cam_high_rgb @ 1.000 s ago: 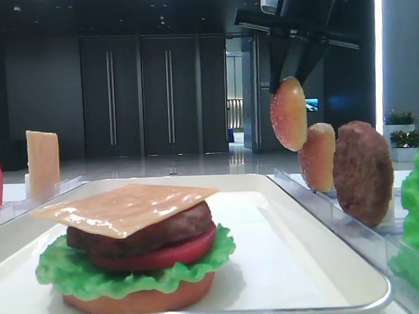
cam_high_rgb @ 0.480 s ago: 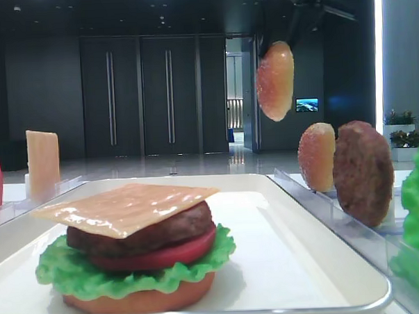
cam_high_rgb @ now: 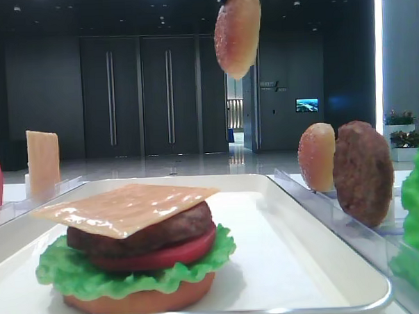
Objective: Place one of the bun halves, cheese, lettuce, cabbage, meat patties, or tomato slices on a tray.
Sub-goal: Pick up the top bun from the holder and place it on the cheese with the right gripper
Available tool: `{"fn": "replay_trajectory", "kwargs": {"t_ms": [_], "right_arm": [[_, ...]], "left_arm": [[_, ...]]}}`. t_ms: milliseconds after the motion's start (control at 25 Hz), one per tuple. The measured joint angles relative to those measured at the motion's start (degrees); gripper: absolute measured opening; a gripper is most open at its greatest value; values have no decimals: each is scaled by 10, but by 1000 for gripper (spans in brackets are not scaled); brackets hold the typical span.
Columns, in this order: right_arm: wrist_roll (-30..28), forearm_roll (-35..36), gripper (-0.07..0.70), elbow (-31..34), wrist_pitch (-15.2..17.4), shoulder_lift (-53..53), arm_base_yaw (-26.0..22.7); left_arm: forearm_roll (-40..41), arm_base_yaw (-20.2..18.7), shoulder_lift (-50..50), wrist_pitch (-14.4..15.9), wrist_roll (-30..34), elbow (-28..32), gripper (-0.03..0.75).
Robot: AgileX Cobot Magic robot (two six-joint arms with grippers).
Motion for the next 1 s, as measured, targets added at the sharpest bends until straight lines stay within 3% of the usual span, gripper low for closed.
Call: {"fn": "replay_trajectory", "kwargs": {"t_ms": [200, 560, 840, 1000], "right_arm": [[-1, 8, 190, 92, -19, -53, 20], [-61, 138, 190, 260, -142, -168, 20], [-214, 348, 181, 419, -265, -216, 57], [-329, 473, 181, 482, -308, -218, 83]], "left_arm": [[0, 0, 0, 0, 0, 0, 0], [0, 0, 0, 0, 0, 0, 0], [0, 0, 0, 0, 0, 0, 0], [0, 0, 0, 0, 0, 0, 0]]}}
